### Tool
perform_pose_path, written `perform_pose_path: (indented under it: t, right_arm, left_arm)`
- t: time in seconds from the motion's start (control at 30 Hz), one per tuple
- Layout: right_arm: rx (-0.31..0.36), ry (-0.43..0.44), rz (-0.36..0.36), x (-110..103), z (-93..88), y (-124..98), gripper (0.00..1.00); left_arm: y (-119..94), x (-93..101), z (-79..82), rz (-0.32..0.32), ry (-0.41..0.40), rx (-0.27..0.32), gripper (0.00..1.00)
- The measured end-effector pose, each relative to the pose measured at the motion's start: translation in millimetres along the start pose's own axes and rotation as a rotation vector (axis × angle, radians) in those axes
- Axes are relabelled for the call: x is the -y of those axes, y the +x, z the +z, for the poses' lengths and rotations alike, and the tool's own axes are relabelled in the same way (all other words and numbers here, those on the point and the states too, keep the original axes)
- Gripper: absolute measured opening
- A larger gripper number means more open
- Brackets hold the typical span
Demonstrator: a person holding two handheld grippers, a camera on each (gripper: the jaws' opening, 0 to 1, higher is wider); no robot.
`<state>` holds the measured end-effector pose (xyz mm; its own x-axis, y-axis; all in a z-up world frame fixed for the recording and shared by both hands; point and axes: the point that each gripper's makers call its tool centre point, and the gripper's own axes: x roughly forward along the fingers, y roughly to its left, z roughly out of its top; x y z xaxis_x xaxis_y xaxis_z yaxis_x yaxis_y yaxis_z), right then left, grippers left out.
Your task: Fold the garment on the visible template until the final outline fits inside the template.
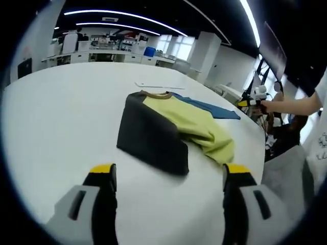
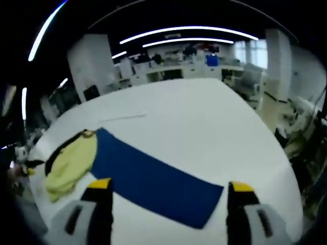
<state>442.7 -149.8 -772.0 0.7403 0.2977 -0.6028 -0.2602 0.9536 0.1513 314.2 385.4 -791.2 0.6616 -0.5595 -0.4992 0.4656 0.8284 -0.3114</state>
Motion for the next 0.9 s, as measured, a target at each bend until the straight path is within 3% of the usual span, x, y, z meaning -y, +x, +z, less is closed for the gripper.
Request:
perform_pose_path:
  t: [0.13,0.4,0.73,0.9]
  right_arm:
    - [0.025,-0.028,0.03,-10,4.9,-3,0.99]
    - [0.084,-0.064,0.115,-64,21.1,-19,0.99]
    - [0.139,-0.082,0.215,-115,21.4,-37,0.99]
    - [0.153,-0.088,0.268,-139,18.9,-47,0.99]
  left_arm:
    - [0,0.2,0.5,-0.005,-0.006,0.005,0.82]
    - [0,-2.3,-0.6,0.001,-0.018,0.001,0.77]
    - [10,-13.6,-8.5,0.044,-0.159,0.019,0.59]
    - [21,-31.0,-7.3,0.109,-0.224,0.021,0.5]
